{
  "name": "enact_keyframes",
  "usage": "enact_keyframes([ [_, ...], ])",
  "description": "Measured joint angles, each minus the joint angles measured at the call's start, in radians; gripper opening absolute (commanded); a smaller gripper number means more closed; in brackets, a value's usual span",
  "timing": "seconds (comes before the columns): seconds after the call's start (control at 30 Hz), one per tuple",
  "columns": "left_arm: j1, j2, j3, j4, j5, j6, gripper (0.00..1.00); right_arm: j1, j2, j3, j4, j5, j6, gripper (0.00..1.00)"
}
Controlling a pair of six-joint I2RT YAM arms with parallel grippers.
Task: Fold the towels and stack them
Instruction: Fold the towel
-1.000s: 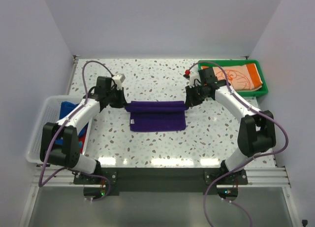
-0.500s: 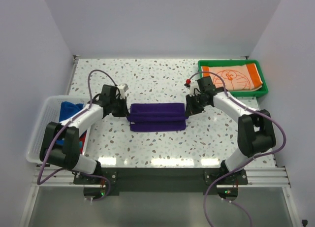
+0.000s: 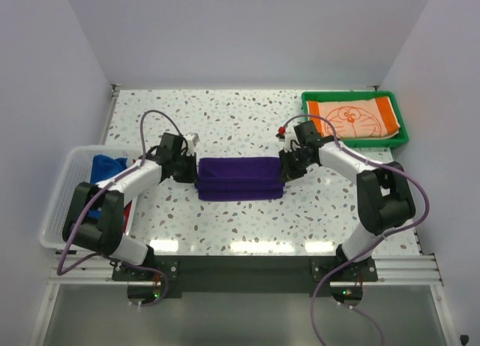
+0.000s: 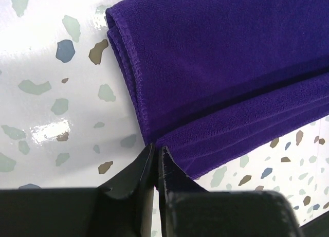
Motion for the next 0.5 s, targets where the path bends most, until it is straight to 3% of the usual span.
enact_keyframes([
  [0.03,-0.001,0.000,0.000,0.001,-0.001,0.000,0.21,0.000,0.000,0.000,0.000,0.000,0.002,0.11],
  [0.17,-0.014,-0.017,-0.007,0.002,-0.011,-0.007,0.37,0.009,-0.008,-0.013,0.001,0.003,0.016,0.27],
  [0.3,-0.034,-0.090,-0.052,0.001,-0.016,-0.039,0.42,0.042,-0.059,-0.070,-0.005,0.007,0.031,0.33],
  [0.5,-0.047,-0.304,-0.141,-0.037,-0.020,-0.106,0.62,0.089,-0.212,-0.169,-0.036,0.005,0.062,0.40],
])
